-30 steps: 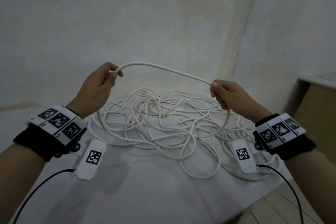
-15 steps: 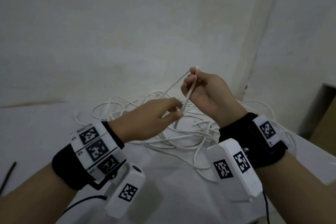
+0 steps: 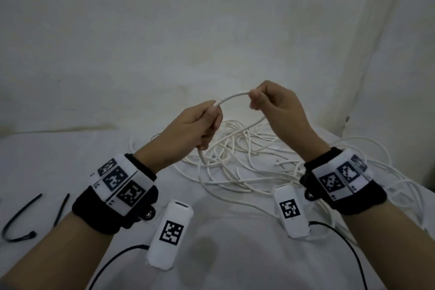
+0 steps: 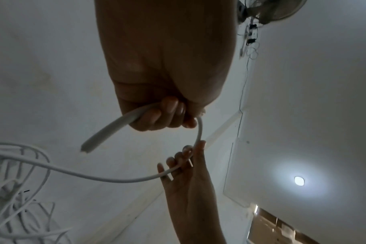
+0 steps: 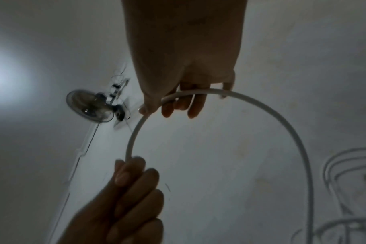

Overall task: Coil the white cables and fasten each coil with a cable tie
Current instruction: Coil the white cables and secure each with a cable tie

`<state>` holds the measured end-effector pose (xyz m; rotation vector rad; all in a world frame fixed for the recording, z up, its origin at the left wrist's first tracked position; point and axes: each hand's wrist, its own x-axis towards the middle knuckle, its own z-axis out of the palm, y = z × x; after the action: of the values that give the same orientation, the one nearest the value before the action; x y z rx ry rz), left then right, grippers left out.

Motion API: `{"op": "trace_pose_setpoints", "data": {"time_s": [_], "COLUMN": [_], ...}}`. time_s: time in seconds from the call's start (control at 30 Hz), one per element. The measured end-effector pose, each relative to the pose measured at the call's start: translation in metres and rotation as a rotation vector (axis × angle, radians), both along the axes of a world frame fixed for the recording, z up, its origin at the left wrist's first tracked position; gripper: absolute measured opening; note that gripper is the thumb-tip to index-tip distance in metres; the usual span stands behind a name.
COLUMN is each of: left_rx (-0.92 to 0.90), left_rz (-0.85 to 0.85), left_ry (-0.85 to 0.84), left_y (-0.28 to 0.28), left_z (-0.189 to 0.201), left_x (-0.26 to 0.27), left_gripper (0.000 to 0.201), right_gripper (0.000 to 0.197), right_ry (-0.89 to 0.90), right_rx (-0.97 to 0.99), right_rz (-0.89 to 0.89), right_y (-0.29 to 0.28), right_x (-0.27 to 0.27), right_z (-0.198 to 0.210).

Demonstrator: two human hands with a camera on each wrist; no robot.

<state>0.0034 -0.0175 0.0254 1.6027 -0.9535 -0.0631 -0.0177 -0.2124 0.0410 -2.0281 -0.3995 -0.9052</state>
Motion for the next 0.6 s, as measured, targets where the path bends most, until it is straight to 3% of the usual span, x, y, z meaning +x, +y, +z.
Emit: {"op": "trace_pose_setpoints", "data": {"time_s": [0.1,0.3,0.43,0.6], "left_rx": [-0.118,-0.288,-0.414,-0.818], "left_rz": [-0.020,-0.284,-0.275,-0.182], "left_ry": [0.164,0.473,0.511,0.513], "left_y": [0.004,0.018,0.031,0.066], "left_z": [0.000,-0.007,-0.004,0.011], "left_x": [0.001,0.009,0.010,0.021], "left_gripper": [0.040,0.047,0.045,0.053], "right_gripper": [0.030,0.032,0.027,0.011], "right_ry": [-0.076,-0.111,-0.078,0.056], "right_rx": [0.081,0.024,-0.012,-0.027], "right_rz": [0.033,0.010,0.054,0.154], "right_y": [0.004,0.017,0.016,-0.007], "right_x": [0.004,0.016,0.022,0.033], "right_z": [0.010,0.016,0.008,-0.017]}}
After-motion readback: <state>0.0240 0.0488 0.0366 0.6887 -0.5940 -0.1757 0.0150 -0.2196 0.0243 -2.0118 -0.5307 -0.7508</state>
